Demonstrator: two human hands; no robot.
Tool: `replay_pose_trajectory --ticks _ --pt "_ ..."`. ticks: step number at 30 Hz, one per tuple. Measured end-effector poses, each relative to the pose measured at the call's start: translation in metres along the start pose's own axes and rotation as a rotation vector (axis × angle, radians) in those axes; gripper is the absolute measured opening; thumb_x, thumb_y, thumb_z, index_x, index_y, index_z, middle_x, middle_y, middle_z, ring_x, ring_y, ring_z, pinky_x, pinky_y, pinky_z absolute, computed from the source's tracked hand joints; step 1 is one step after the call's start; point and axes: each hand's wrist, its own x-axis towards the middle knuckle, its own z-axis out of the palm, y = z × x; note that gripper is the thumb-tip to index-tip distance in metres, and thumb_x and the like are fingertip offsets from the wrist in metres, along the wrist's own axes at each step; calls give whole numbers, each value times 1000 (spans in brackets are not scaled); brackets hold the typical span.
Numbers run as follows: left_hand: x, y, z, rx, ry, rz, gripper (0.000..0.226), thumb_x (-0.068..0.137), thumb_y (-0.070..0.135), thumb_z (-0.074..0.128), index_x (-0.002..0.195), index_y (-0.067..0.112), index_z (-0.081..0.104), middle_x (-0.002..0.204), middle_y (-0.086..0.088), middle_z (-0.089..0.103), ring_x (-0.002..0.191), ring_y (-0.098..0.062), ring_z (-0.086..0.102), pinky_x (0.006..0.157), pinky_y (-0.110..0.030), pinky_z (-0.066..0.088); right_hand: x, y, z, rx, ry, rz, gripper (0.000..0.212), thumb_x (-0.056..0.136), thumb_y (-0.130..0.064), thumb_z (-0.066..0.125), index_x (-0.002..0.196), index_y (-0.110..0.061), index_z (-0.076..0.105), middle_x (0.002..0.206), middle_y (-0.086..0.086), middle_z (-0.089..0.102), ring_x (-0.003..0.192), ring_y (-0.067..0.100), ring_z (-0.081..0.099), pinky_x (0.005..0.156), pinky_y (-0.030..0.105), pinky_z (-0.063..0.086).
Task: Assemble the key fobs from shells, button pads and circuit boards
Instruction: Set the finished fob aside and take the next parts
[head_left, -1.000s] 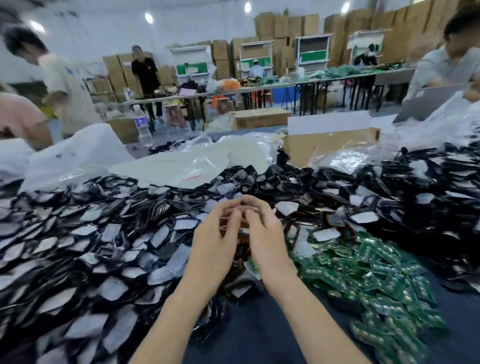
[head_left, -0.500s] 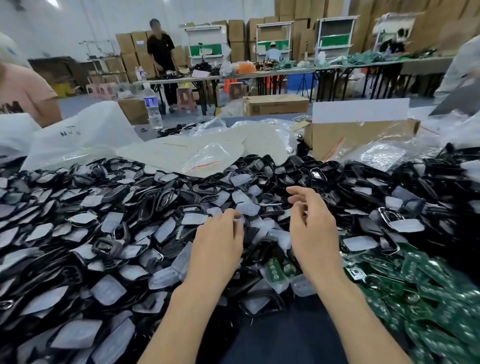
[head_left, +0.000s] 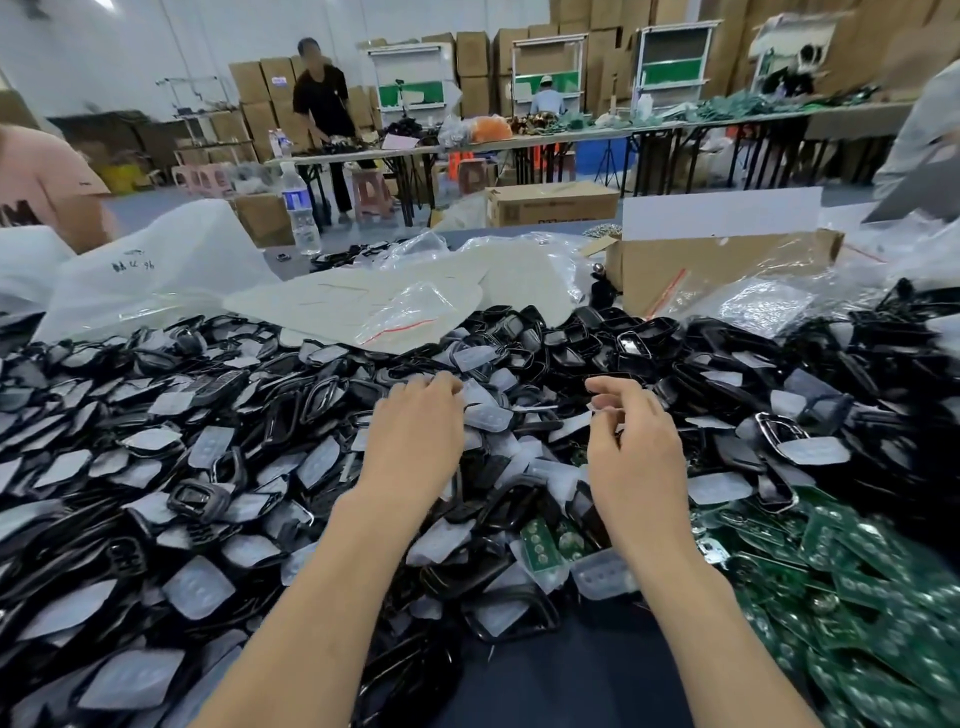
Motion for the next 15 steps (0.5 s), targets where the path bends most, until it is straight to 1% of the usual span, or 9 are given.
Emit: replay_pose_trajectory --ticks 2,5,8,10,12,15 --pt "2 -11 -7 -2 18 -14 33 107 28 38 130 17 58 118 -8 66 111 -29 58 94 -43 46 -1 -1 3 -6 -17 -14 28 102 -13 44 122 -25 60 107 -12 55 107 13 50 80 25 40" --pt "5 -31 -19 -20 -4 -52 32 105 25 41 128 14 61 117 -9 68 110 -31 60 95 -46 47 -6 -8 10 -30 -72 -68 29 101 -14 43 121 -26 60 104 -14 54 103 10 50 85 28 43" --pt "4 -54 -35 -39 -9 -117 30 104 24 44 125 14 63 116 -11 70 109 -33 61 93 -47 49 -15 -15 18 -69 -165 -145 30 101 -16 42 121 -27 61 110 -12 59 104 8 49 93 34 46" --pt "2 -70 -44 -29 -8 -165 29 104 24 44 125 13 62 115 -12 70 109 -34 61 92 -46 49 -21 -21 22 -102 -231 -200 31 101 -17 41 121 -26 62 116 -10 60 108 11 51 97 37 45" --pt "0 -84 -51 -20 -13 -200 29 104 24 45 125 14 62 112 -11 70 105 -33 62 89 -45 50 -26 -26 26 -146 -279 -260 30 101 -16 43 121 -23 64 118 -7 62 110 16 54 98 39 45" --pt "-3 -99 -57 -3 -28 -229 28 104 25 46 124 16 63 111 -8 71 102 -32 63 88 -44 51 -33 -33 28 -190 -327 -307 31 102 -16 42 123 -23 64 118 -8 62 110 16 53 99 36 44"
